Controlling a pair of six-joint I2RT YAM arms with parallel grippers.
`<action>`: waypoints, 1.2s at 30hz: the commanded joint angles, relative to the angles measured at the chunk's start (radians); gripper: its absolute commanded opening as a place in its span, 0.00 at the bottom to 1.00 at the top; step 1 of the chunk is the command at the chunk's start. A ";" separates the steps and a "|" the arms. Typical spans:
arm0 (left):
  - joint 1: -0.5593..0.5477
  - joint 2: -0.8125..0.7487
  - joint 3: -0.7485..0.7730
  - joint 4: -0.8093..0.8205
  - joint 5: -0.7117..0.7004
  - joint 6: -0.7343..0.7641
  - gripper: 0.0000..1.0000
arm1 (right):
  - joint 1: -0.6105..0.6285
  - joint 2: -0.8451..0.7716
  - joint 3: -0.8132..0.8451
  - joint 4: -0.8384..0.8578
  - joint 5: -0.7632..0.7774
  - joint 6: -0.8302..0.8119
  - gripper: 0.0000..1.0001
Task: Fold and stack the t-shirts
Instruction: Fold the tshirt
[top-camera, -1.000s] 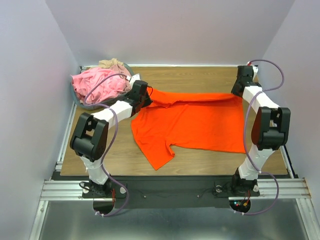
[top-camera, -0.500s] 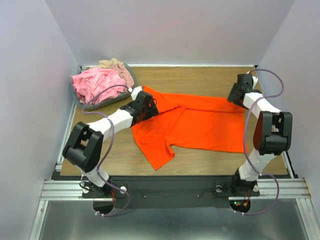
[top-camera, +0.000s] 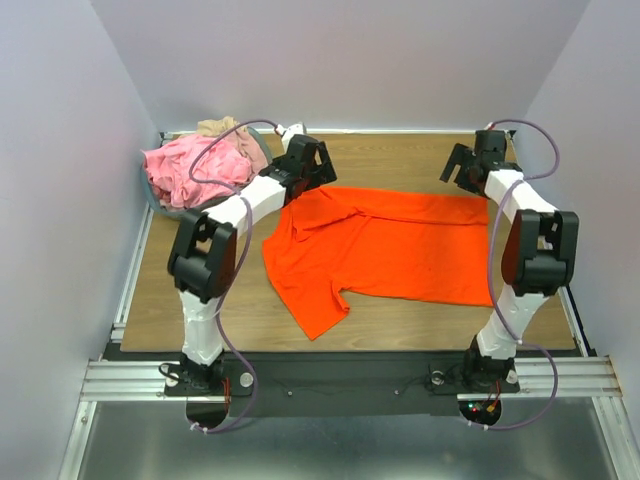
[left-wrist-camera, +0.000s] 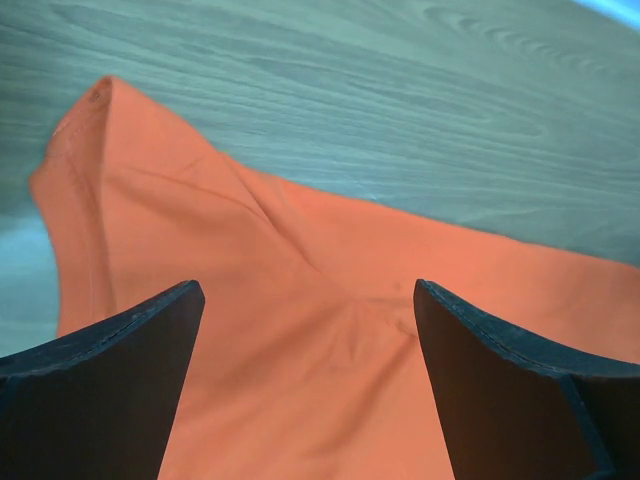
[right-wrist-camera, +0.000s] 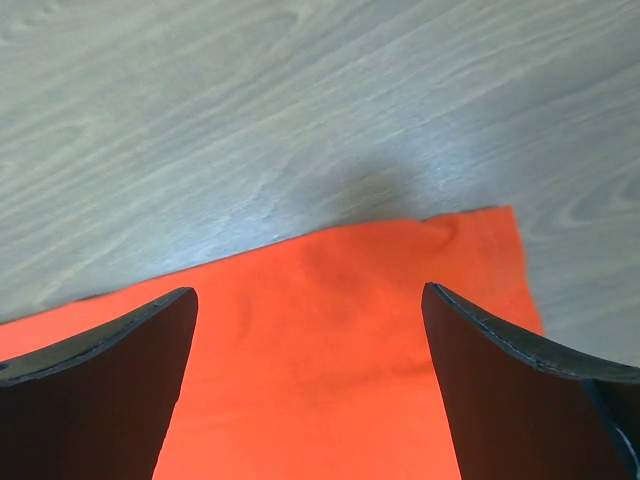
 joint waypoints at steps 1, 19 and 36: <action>0.057 0.133 0.105 -0.038 0.051 0.069 0.98 | -0.007 0.094 0.042 -0.001 -0.021 -0.011 1.00; 0.166 0.462 0.368 -0.119 0.055 0.135 0.98 | -0.009 0.372 0.278 -0.021 0.045 0.000 1.00; 0.151 0.341 0.538 -0.150 0.117 0.177 0.99 | -0.012 0.157 0.303 -0.041 -0.016 -0.069 1.00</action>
